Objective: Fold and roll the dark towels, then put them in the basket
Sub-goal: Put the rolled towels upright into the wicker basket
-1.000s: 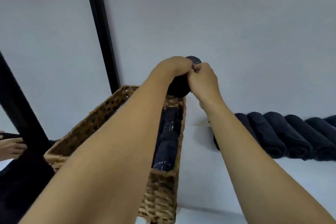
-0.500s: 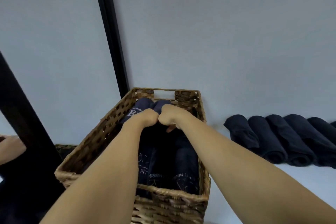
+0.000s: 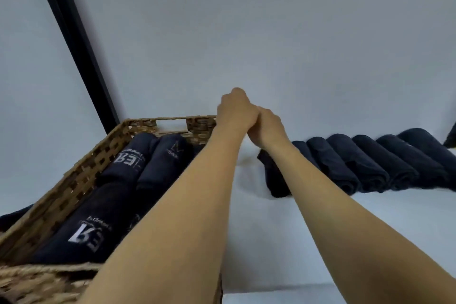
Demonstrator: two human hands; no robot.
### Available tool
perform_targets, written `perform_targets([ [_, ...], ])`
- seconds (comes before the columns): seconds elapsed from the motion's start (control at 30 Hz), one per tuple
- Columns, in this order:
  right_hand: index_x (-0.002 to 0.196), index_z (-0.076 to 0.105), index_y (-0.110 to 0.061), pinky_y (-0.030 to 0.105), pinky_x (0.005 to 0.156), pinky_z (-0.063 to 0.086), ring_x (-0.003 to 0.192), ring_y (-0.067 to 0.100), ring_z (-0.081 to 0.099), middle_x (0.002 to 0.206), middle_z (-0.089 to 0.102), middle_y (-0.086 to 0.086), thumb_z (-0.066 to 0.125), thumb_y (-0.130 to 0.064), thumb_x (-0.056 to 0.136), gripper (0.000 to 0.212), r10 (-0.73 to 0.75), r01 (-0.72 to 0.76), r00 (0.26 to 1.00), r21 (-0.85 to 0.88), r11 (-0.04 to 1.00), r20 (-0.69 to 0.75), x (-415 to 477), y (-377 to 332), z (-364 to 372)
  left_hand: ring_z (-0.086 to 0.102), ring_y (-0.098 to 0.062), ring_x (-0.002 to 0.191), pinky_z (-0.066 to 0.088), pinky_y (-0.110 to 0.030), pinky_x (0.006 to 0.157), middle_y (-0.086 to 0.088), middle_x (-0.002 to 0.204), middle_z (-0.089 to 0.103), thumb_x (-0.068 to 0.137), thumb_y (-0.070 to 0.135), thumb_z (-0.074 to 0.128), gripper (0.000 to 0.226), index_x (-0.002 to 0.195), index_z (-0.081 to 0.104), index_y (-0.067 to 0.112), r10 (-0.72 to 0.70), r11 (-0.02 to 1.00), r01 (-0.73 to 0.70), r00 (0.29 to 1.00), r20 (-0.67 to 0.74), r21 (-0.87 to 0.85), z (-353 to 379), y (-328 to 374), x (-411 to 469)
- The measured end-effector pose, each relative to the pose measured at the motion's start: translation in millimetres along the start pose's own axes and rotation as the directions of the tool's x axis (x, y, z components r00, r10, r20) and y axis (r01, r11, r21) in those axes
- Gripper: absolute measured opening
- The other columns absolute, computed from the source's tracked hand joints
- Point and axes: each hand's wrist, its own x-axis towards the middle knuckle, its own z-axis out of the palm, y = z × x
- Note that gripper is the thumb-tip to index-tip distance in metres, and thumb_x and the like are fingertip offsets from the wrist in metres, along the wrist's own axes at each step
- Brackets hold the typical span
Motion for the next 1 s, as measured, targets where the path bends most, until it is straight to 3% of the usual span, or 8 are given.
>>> perform_targets([
  [0.2, 0.102, 0.060, -0.006, 0.025, 0.067, 0.039, 0.083, 0.021, 0.058, 0.102, 0.066, 0.009, 0.045, -0.014, 0.098, 0.018, 0.235, -0.228, 0.965, -0.070, 0.971, 0.115, -12, 106, 15, 0.060, -0.032, 0.108, 0.049, -0.033, 0.079, -0.017, 0.122, 0.061, 0.096, 0.026, 0.049, 0.034, 0.119, 0.056, 0.002, -0.363, 0.897, 0.435, 0.828, 0.427, -0.079, 128, -7, -11],
  [0.33, 0.089, 0.048, -0.014, 0.026, 0.067, 0.037, 0.078, 0.017, 0.047, 0.086, 0.051, 0.004, 0.039, -0.011, 0.099, 0.013, 0.338, -0.345, 0.933, 0.041, 0.938, 0.126, -15, 126, 25, 0.063, -0.032, 0.103, 0.053, -0.039, 0.091, -0.017, 0.117, 0.065, 0.093, 0.023, 0.051, 0.025, 0.107, 0.060, 0.004, -0.450, 0.821, 0.561, 0.750, 0.484, -0.107, 160, -24, -12],
  [0.43, 0.069, 0.048, -0.012, 0.028, 0.057, 0.036, 0.064, 0.015, 0.045, 0.071, 0.052, 0.002, 0.034, -0.014, 0.098, 0.032, 0.409, -0.427, 0.903, 0.188, 0.884, 0.130, -12, 125, 29, 0.063, -0.032, 0.103, 0.054, -0.038, 0.089, -0.017, 0.114, 0.065, 0.092, 0.014, 0.047, 0.018, 0.105, 0.056, 0.005, -0.451, 0.811, 0.566, 0.768, 0.455, -0.150, 151, -23, -14],
  [0.5, 0.074, 0.056, -0.010, 0.030, 0.055, 0.039, 0.063, 0.015, 0.049, 0.074, 0.059, 0.004, 0.037, -0.017, 0.096, 0.031, 0.455, -0.470, 0.882, 0.299, 0.831, 0.122, -12, 119, 26, 0.063, -0.031, 0.104, 0.053, -0.038, 0.091, -0.016, 0.114, 0.065, 0.092, 0.014, 0.045, 0.027, 0.112, 0.057, 0.002, -0.418, 0.830, 0.531, 0.793, 0.443, -0.168, 140, -17, -11],
  [0.63, 0.108, 0.063, -0.001, 0.039, 0.076, 0.053, 0.090, 0.026, 0.064, 0.100, 0.068, 0.015, 0.041, -0.012, 0.095, 0.028, 0.350, -0.302, 0.935, 0.390, 0.870, -0.056, -11, 74, -3, 0.063, -0.029, 0.101, 0.051, -0.033, 0.084, -0.014, 0.115, 0.065, 0.092, 0.021, 0.045, 0.036, 0.121, 0.059, 0.004, -0.332, 0.865, 0.440, 0.862, 0.383, -0.239, 101, 5, 2],
  [0.77, 0.097, 0.066, -0.002, 0.043, 0.077, 0.054, 0.086, 0.027, 0.065, 0.091, 0.069, 0.012, 0.042, -0.010, 0.095, 0.025, 0.180, -0.072, 0.944, 0.362, 0.930, -0.276, -13, 12, -39, 0.058, -0.023, 0.089, 0.044, -0.030, 0.070, -0.013, 0.117, 0.062, 0.095, 0.020, 0.043, 0.034, 0.124, 0.056, 0.006, -0.165, 0.942, 0.225, 0.956, 0.241, -0.247, 28, 34, 12],
  [0.83, 0.093, 0.065, -0.004, 0.042, 0.075, 0.054, 0.083, 0.025, 0.064, 0.087, 0.067, 0.009, 0.041, -0.011, 0.096, 0.026, 0.092, 0.048, 0.937, 0.384, 0.922, -0.338, -17, -21, -46, 0.057, -0.024, 0.098, 0.044, -0.030, 0.074, -0.014, 0.124, 0.057, 0.095, 0.016, 0.040, 0.039, 0.131, 0.050, 0.006, -0.087, 0.970, 0.125, 0.979, 0.182, -0.210, -17, 38, 12],
  [1.0, 0.112, 0.065, -0.008, 0.034, 0.086, 0.049, 0.104, 0.022, 0.060, 0.110, 0.066, 0.005, 0.047, -0.015, 0.098, 0.024, -0.114, 0.190, 0.967, 0.348, 0.918, -0.229, -28, -83, -16, 0.058, -0.030, 0.092, 0.046, -0.035, 0.064, -0.020, 0.113, 0.062, 0.094, 0.004, 0.033, 0.036, 0.120, 0.058, -0.001, -0.095, 0.994, 0.102, 0.985, 0.144, -0.046, -96, -15, -2],
])
